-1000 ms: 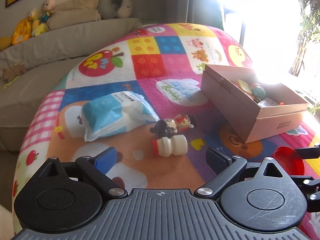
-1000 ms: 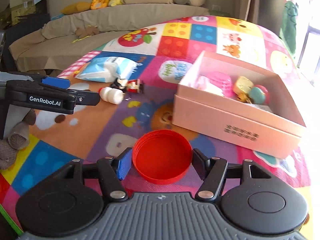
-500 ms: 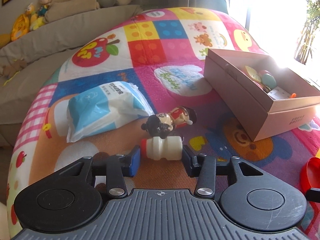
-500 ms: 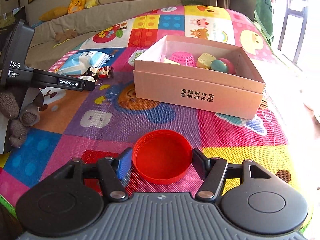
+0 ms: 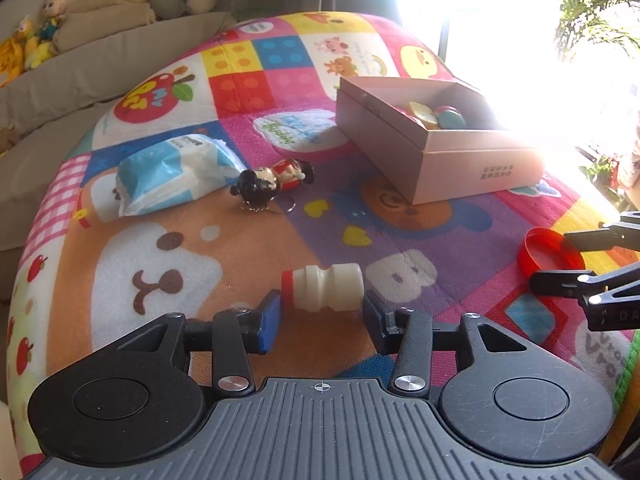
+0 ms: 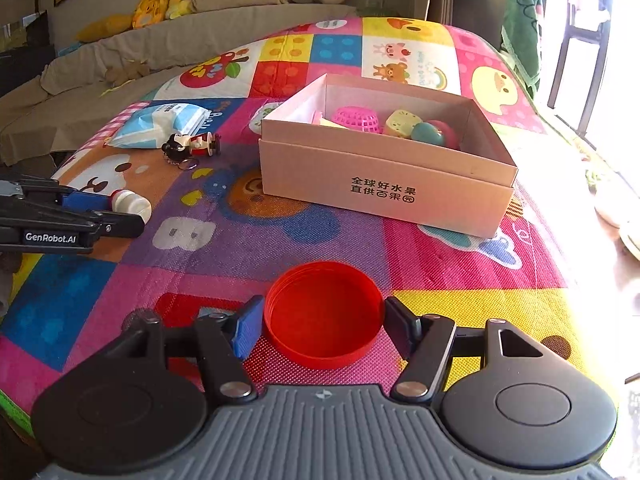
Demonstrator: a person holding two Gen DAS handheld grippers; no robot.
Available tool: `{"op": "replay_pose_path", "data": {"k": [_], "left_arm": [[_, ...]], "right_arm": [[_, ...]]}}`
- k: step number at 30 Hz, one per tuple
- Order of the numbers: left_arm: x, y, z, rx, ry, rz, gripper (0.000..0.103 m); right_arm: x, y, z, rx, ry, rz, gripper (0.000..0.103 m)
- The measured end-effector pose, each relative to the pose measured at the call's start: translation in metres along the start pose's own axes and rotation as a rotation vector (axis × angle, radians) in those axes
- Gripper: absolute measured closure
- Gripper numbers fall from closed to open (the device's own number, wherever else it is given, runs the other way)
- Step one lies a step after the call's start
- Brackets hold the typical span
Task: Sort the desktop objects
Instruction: 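Grasp the white bottle toy with the left gripper while the right holds the red lid, then lower the white bottle and red lid into the pink box and open both grippers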
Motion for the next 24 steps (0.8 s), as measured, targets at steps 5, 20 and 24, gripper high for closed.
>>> {"op": "replay_pose_path", "data": {"k": [5, 20, 24], "left_arm": [[-0.002, 0.003, 0.000, 0.009, -0.002, 0.016, 0.046], [0.015, -0.013, -0.009, 0.015, -0.012, -0.041, 0.055], [0.029, -0.031, 0.006, -0.030, -0.056, -0.083, 0.055]], "right_arm": [[0.000, -0.001, -0.002, -0.011, -0.008, -0.009, 0.027], [-0.002, 0.002, 0.002, 0.052, 0.012, 0.040, 0.039], [0.014, -0.015, 0.019, 0.025, -0.019, 0.052, 0.039]]}}
Point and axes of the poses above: each gripper's, at about its wrist camera, not at the fingertips, and z roughly against the way its jaws point, y to its left, x to its top, the point moved 10 cm from there along -z, roughly the way its jaws point, and after that the axes turned 12 degrees about y, right-handed, at the moved point
